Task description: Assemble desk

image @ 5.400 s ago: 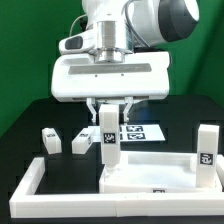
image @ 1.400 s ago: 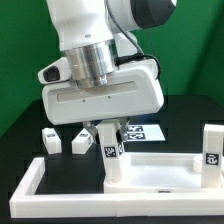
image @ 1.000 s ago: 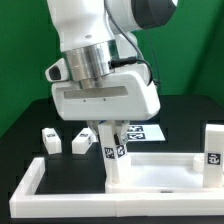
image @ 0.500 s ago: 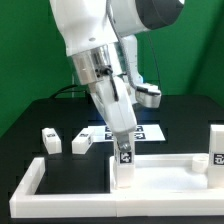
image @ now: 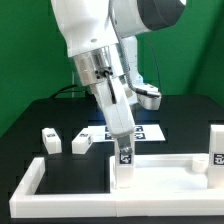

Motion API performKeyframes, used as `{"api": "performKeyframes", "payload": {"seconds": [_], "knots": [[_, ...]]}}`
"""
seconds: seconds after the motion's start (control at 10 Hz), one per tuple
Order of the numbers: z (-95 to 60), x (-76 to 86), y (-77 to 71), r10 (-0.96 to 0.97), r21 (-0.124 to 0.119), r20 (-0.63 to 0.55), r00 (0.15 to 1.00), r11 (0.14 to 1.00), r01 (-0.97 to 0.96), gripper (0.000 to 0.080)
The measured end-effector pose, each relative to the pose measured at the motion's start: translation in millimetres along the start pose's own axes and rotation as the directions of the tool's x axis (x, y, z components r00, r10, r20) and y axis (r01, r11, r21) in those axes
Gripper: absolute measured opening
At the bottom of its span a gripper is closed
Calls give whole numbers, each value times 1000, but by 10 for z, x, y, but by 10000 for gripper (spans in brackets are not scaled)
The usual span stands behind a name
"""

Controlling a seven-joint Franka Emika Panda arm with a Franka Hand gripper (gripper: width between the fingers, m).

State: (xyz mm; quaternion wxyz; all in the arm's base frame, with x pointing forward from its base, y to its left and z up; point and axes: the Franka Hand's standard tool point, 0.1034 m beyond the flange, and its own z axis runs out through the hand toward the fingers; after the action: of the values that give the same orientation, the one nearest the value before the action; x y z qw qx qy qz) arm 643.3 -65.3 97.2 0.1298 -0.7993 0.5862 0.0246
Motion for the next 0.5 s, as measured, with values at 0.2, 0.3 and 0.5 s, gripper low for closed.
{"api": "performKeyframes", "payload": {"seconds": [0.2,0.3,0.5], "knots": [[29,-113,-13,-219,-22,-3,976,975,219,639],[30,-102,-9,-286,-23,-2,958,958,286,639],[19,-91,-4,-475,-40,-4,880,879,475,648]]}}
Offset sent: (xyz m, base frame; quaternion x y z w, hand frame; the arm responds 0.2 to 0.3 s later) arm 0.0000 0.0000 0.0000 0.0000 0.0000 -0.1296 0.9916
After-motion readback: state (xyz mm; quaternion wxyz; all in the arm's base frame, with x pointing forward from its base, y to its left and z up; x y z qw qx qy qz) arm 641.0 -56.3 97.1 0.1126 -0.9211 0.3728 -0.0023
